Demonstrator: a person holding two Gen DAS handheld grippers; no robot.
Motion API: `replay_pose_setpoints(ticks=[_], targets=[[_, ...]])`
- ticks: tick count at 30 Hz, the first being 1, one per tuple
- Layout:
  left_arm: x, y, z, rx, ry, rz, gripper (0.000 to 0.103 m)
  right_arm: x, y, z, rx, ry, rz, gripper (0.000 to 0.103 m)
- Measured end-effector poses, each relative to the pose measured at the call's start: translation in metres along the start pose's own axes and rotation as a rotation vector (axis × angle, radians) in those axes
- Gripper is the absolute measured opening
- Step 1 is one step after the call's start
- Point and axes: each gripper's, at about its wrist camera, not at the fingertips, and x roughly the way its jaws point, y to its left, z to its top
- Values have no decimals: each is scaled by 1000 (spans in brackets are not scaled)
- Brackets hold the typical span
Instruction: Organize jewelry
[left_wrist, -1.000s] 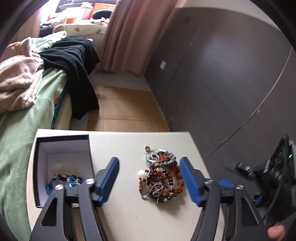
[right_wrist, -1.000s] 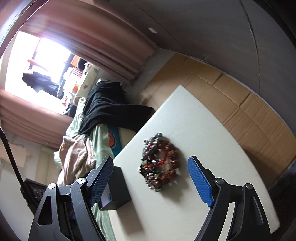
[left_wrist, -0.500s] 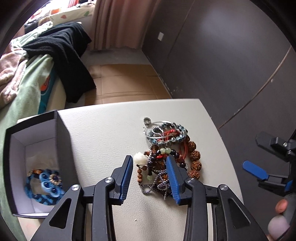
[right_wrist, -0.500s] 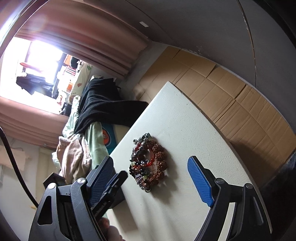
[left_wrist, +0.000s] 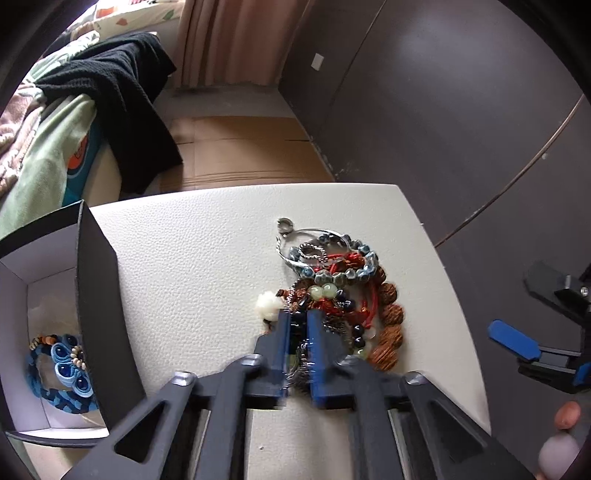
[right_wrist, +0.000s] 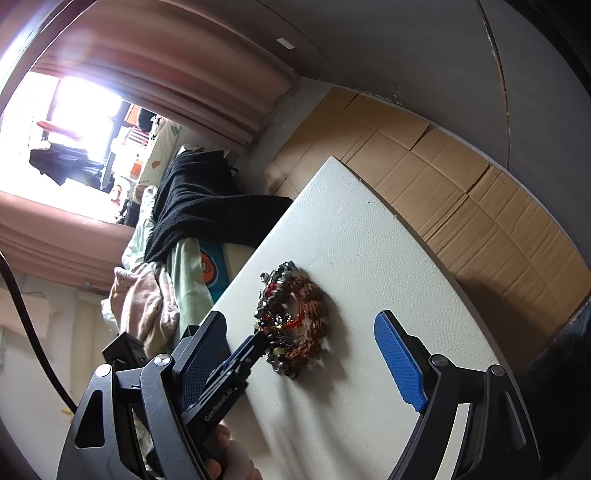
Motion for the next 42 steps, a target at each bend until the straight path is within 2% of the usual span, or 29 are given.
replay_pose_setpoints(ticks=[4, 17, 26, 28, 30, 34, 36, 42], targets=[[-9, 2, 0, -15, -8, -27, 8, 3, 1, -1, -9, 6, -9, 83], [-71, 5, 9, -44, -121, -152, 8, 18, 19, -7, -75, 53, -4, 83], [-107, 23, 11, -80, -193, -171, 8, 34, 31, -13, -108, 81, 8, 82], [-113, 26, 10, -88, -206, -173, 8, 38, 34, -15, -107, 85, 17, 80], [-119, 30, 9, -94, -220, -169, 8, 44, 36, -16, -111, 92, 22, 71], [-121, 39, 10, -113, -223, -166, 8, 58, 45, -18, -144, 107, 6, 65], [-122, 43, 10, -118, -225, -162, 8, 66, 47, -18, -142, 115, 24, 60], [-124, 47, 8, -130, -228, -156, 8, 76, 38, -12, -72, 77, 46, 56]])
